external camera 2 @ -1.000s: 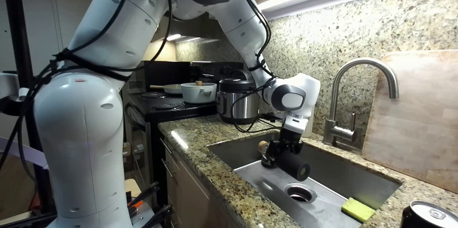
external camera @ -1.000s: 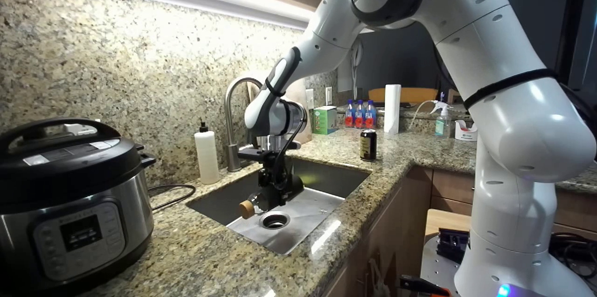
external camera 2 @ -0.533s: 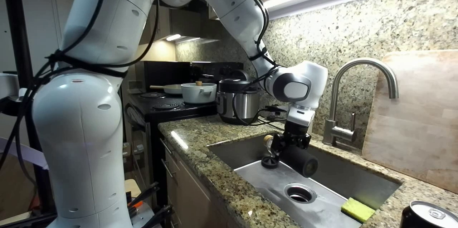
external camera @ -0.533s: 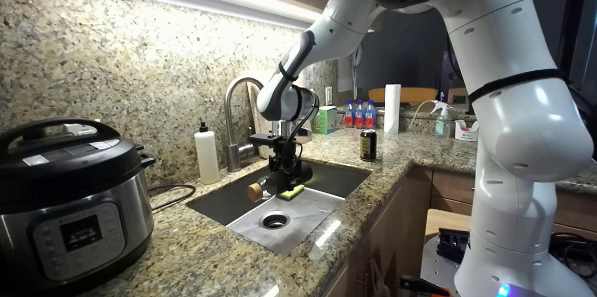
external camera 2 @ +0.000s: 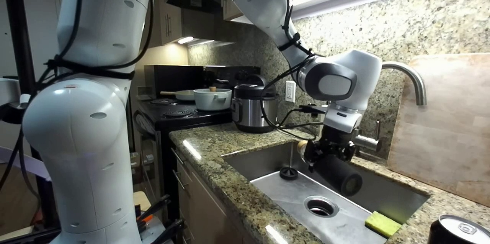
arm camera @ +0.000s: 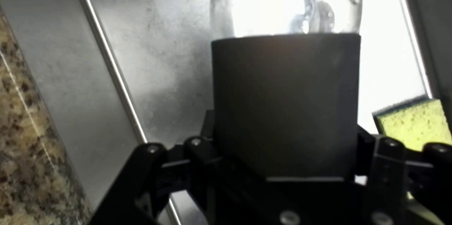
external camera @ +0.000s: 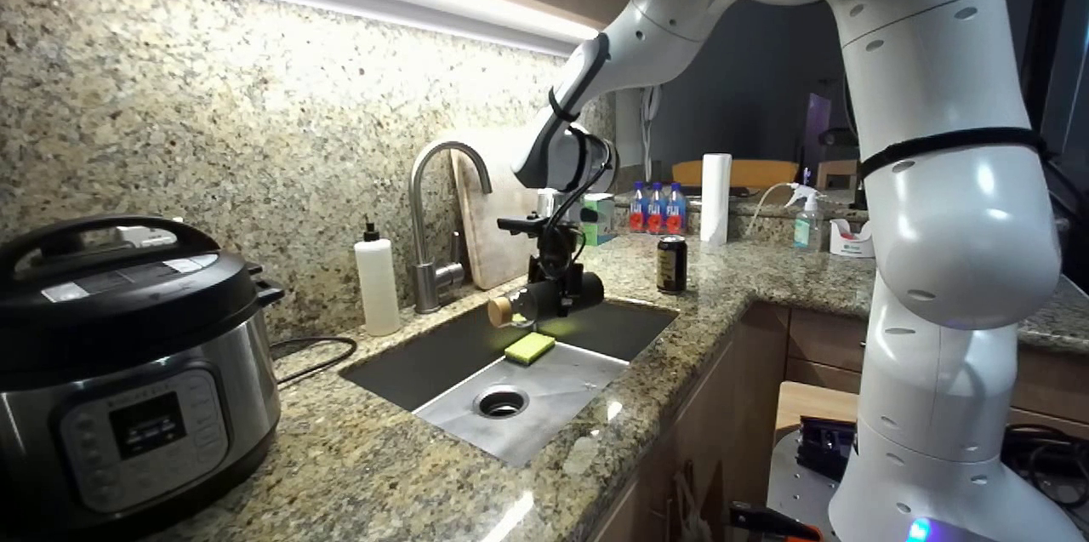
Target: Remove the bottle from the sink
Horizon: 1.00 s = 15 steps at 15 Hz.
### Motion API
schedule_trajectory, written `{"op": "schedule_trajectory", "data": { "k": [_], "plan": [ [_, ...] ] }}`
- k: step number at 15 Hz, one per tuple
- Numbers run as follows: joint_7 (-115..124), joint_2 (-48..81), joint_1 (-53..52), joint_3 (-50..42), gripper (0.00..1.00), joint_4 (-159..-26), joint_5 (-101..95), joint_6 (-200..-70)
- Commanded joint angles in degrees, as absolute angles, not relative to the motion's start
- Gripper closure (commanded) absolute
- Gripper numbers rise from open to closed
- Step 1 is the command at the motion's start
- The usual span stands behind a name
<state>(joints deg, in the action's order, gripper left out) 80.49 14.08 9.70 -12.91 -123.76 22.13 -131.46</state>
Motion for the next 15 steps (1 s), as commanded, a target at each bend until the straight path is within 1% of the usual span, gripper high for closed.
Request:
{"op": "schedule_trajectory", "data": {
  "k": [1, 5, 11, 15],
  "plan": [
    [77.66, 9.53, 12.73, -15.03, 0.46, -124.39, 21.28, -126.52],
    [76.81, 8.27, 14.16, -17.04, 0.46, -122.49, 19.73, -123.08],
    [78.71, 6.95, 14.57, -18.38, 0.46, -115.28, 15.01, -115.35],
    [76.68, 5.93, 16.31, -19.61, 0.46, -111.96, 16.03, -112.43]
  ]
}}
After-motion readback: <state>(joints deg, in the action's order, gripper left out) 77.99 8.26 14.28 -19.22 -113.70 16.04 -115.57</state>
